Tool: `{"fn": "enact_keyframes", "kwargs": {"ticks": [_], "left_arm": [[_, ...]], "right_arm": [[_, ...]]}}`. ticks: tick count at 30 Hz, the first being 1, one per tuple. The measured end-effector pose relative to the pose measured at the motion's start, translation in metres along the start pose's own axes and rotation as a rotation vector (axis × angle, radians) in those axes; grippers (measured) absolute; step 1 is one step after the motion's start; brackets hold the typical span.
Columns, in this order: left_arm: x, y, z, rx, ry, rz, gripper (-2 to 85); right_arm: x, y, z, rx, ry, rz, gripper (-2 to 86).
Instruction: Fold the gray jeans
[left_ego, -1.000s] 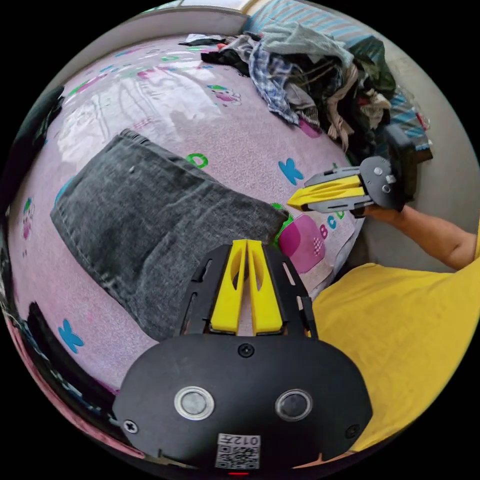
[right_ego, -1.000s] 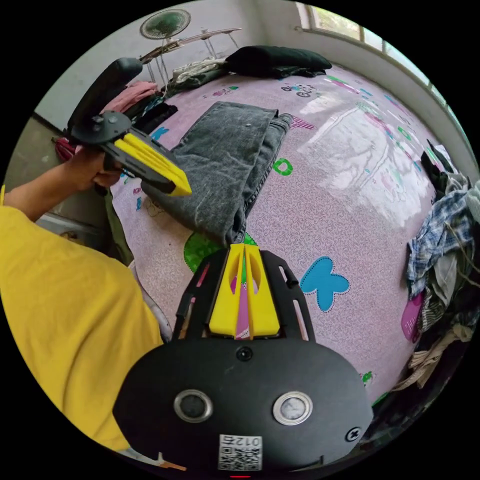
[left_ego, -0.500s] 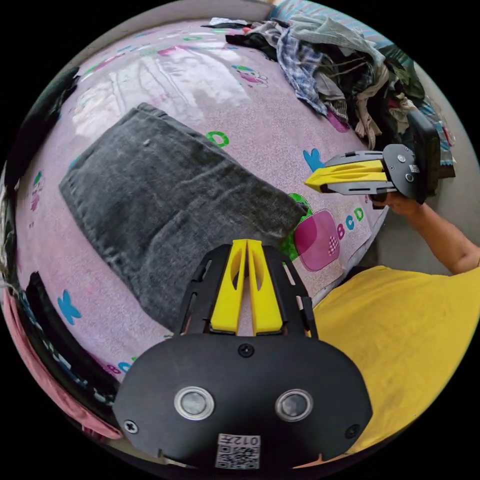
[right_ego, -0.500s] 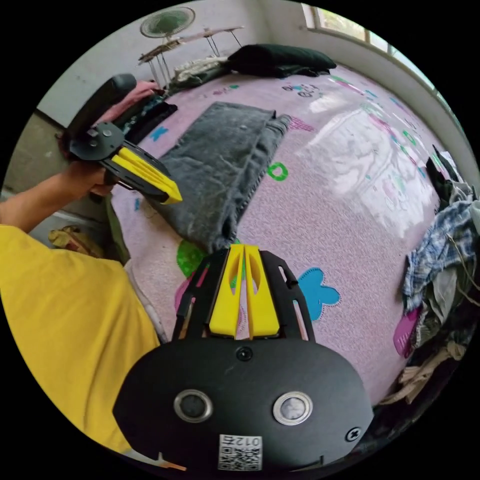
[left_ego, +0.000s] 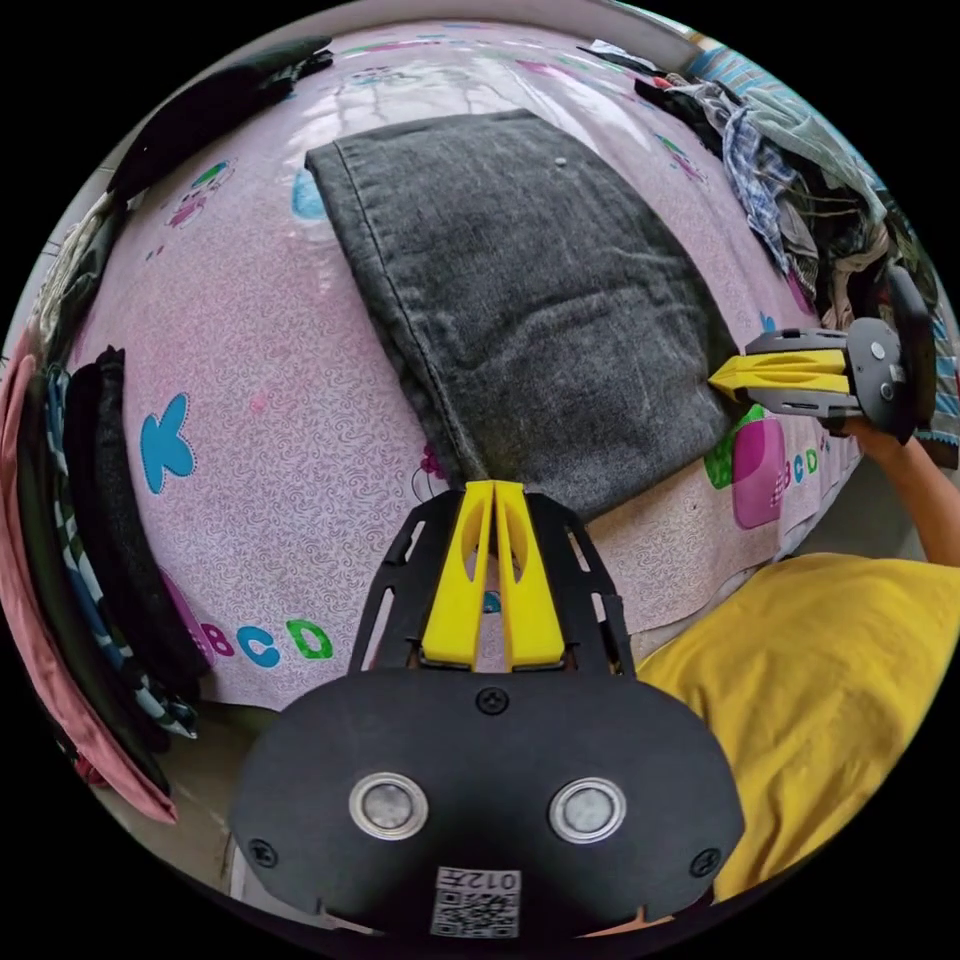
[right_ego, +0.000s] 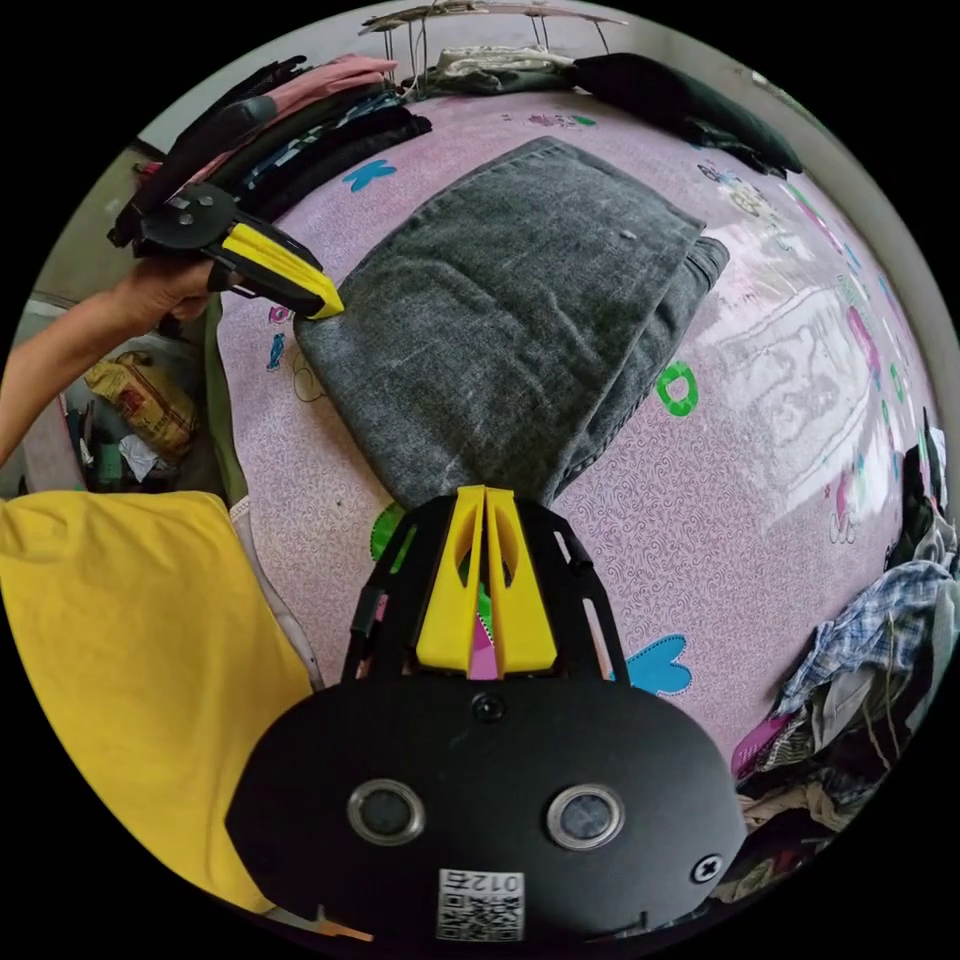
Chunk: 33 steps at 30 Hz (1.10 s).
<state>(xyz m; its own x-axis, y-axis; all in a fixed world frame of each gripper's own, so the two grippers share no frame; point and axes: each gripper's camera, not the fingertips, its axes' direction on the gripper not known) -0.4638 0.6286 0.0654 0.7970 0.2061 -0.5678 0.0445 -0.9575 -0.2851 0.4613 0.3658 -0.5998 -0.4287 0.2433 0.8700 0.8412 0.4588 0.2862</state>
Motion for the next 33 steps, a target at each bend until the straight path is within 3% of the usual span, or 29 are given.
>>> {"fn": "enact_keyframes", "kwargs": {"ticks": [7, 11, 14, 16, 23, 29, 33], "left_arm": [[-0.019, 0.008, -0.010, 0.046, 0.141, -0.008, 0.4], [0.011, 0.019, -0.041, 0.130, 0.073, 0.155, 0.4], [0.031, 0.014, -0.028, 0.035, 0.128, 0.291, 0.2], [0.037, 0.009, -0.011, -0.033, 0.064, 0.314, 0.1], [0.008, 0.005, 0.001, -0.120, 0.274, 0.236, 0.2], [-0.015, -0.012, -0.054, 0.132, 0.146, 0.161, 0.2], [-0.028, -0.036, -0.032, 0.028, 0.092, 0.134, 0.2]], "right_arm": [[0.015, -0.007, -0.007, 0.016, -0.092, 0.107, -0.1], [-0.006, -0.012, -0.032, 0.095, -0.078, 0.068, -0.1], [-0.026, -0.029, -0.033, 0.110, -0.155, 0.001, -0.1], [-0.036, -0.047, -0.015, 0.051, -0.127, -0.018, -0.1], [-0.021, -0.073, -0.007, -0.073, -0.155, 0.076, -0.2], [0.013, -0.095, -0.050, 0.102, -0.049, 0.177, -0.1], [0.032, -0.122, -0.028, 0.004, 0.032, 0.192, -0.1]]}}
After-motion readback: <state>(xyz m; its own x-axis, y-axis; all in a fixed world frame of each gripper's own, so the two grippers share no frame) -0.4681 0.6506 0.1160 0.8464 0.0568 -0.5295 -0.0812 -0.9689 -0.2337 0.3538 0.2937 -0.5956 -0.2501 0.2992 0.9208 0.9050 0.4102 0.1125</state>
